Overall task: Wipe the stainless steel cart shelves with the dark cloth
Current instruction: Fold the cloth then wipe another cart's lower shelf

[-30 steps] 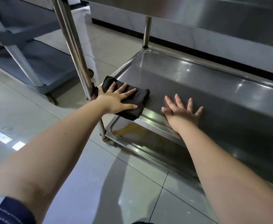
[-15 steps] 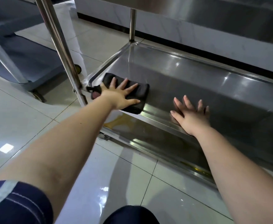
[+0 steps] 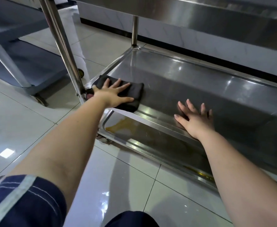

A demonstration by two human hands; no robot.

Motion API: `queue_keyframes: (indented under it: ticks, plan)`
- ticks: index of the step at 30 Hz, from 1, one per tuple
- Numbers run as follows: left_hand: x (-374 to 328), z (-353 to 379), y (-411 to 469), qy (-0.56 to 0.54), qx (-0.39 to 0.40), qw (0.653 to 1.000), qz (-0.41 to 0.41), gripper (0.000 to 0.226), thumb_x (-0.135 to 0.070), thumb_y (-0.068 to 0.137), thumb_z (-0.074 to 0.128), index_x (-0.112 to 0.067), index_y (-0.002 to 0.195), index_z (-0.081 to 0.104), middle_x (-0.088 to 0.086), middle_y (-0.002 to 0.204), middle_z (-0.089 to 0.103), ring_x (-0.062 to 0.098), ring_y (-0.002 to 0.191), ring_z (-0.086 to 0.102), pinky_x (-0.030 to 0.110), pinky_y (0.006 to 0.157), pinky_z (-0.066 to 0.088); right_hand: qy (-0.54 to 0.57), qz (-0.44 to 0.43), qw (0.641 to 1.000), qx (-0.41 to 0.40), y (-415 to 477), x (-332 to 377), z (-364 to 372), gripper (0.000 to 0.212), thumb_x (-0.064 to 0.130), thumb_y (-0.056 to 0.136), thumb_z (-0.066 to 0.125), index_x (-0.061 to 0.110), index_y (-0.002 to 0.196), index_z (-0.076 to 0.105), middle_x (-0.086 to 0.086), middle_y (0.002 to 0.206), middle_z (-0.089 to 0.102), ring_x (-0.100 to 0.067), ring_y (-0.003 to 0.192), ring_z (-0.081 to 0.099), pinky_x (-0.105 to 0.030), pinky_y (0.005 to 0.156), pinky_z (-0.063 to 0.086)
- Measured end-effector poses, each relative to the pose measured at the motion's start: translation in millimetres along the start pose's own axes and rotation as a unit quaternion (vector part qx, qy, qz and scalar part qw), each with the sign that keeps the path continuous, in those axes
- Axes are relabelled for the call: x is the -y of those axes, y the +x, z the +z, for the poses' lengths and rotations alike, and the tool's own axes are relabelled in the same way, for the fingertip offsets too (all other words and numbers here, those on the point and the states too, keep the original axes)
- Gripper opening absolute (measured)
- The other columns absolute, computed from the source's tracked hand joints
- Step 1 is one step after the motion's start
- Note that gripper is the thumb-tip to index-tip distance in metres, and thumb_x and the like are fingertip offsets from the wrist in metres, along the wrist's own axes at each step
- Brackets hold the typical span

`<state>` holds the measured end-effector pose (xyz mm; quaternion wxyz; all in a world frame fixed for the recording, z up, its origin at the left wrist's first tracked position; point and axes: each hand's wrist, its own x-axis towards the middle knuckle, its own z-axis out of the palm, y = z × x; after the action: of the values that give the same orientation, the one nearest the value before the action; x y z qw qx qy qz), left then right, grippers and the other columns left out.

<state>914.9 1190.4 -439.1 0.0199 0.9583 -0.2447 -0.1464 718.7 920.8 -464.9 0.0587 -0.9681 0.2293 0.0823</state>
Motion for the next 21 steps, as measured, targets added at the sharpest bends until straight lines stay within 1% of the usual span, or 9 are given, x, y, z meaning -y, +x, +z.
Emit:
queue_keyframes:
  ticks: [3,5,7,9,12,14,18,19,21]
  plan:
    - [3.2,2.0,2.8,0.008,-0.006,1.0,-0.014,0.078,-0.092,0.077,0.023,-0.065,0.144,-0.005,-0.018,0.163,-0.01,0.031,0.151,-0.012,0.075,0.108,-0.002,-0.011,0.007,1.0,-0.006,2.0,2.5,1.5,0.063,0.077,0.09,0.015,0.059,0.149,0.002,0.022,0.162,-0.011,-0.034,0.149,-0.016,-0.055,0.118,-0.012]
    - [-19.4,6.1,-1.7,0.02,-0.004,1.0,-0.006,0.078,-0.091,0.078,0.02,-0.063,0.145,-0.008,-0.015,0.163,-0.013,0.035,0.15,-0.014,0.075,0.108,-0.002,-0.01,0.012,1.0,-0.003,2.5,4.7,1.5,0.063,0.077,0.09,0.016,0.058,0.149,0.002,0.021,0.162,-0.01,-0.035,0.149,-0.016,-0.055,0.118,-0.012]
    - [-53.7,13.8,-9.3,0.03,-0.004,0.999,0.021,0.078,-0.091,0.078,0.019,-0.062,0.146,-0.01,-0.014,0.163,-0.014,0.037,0.149,-0.015,0.076,0.107,-0.001,-0.001,0.009,1.0,-0.002,0.5,6.3,-0.4,0.063,0.075,0.091,0.018,0.057,0.15,0.004,0.021,0.163,-0.009,-0.035,0.149,-0.016,-0.055,0.118,-0.012]
    - [-84.8,21.8,-16.9,0.036,-0.006,0.998,0.049,0.079,-0.091,0.077,0.019,-0.063,0.145,-0.009,-0.015,0.163,-0.014,0.037,0.149,-0.016,0.078,0.106,0.0,0.01,-0.008,1.0,0.003,-4.3,3.2,-4.7,0.061,0.071,0.094,0.021,0.055,0.151,0.006,0.02,0.163,-0.008,-0.032,0.15,-0.016,-0.054,0.119,-0.011]
    - [-99.3,26.1,-21.1,0.036,-0.004,0.998,0.054,0.079,-0.092,0.077,0.019,-0.063,0.145,-0.01,-0.016,0.163,-0.016,0.036,0.149,-0.016,0.078,0.106,-0.001,0.004,-0.023,0.999,0.031,-19.0,-27.2,-10.5,0.059,0.067,0.097,0.021,0.054,0.152,0.003,0.02,0.163,-0.01,-0.024,0.151,-0.014,-0.055,0.117,-0.013]
    - [-97.6,26.2,-22.5,0.035,-0.003,0.998,0.047,0.079,-0.091,0.077,0.018,-0.063,0.145,-0.01,-0.017,0.162,-0.016,0.035,0.149,-0.016,0.077,0.107,-0.001,0.021,0.015,0.999,0.045,-32.9,-71.9,-12.4,0.058,0.067,0.097,0.021,0.056,0.15,0.0,0.021,0.161,-0.013,-0.023,0.15,-0.015,-0.056,0.117,-0.013]
    - [-107.7,27.5,-29.5,0.027,-0.001,0.999,0.03,0.079,-0.09,0.079,0.02,-0.062,0.146,-0.01,-0.015,0.163,-0.016,0.035,0.149,-0.017,0.076,0.108,-0.002,0.059,0.153,0.986,0.036,-64.9,-177.2,-11.4,0.06,0.07,0.095,0.019,0.057,0.149,-0.002,0.018,0.163,-0.013,-0.032,0.15,-0.012,-0.058,0.12,-0.002]
    - [-113.9,28.7,-31.6,0.024,-0.005,0.999,0.028,0.079,-0.09,0.079,0.02,-0.061,0.146,-0.01,-0.015,0.163,-0.016,0.036,0.149,-0.017,0.076,0.108,-0.002,0.059,0.175,0.982,0.038,-69.5,-191.6,-9.7,0.061,0.072,0.093,0.017,0.058,0.148,-0.005,0.018,0.162,-0.015,-0.033,0.15,-0.012,-0.06,0.119,-0.001]
    - [-133.2,33.4,-34.4,0.026,-0.013,0.999,0.037,0.08,-0.091,0.078,0.02,-0.062,0.146,-0.01,-0.014,0.163,-0.016,0.037,0.149,-0.017,0.077,0.107,-0.002,0.05,0.187,0.98,0.033,-73.4,-201.3,-5.0,0.061,0.076,0.09,0.01,0.06,0.146,-0.009,0.02,0.161,-0.019,-0.034,0.15,-0.012,-0.063,0.117,0.001]
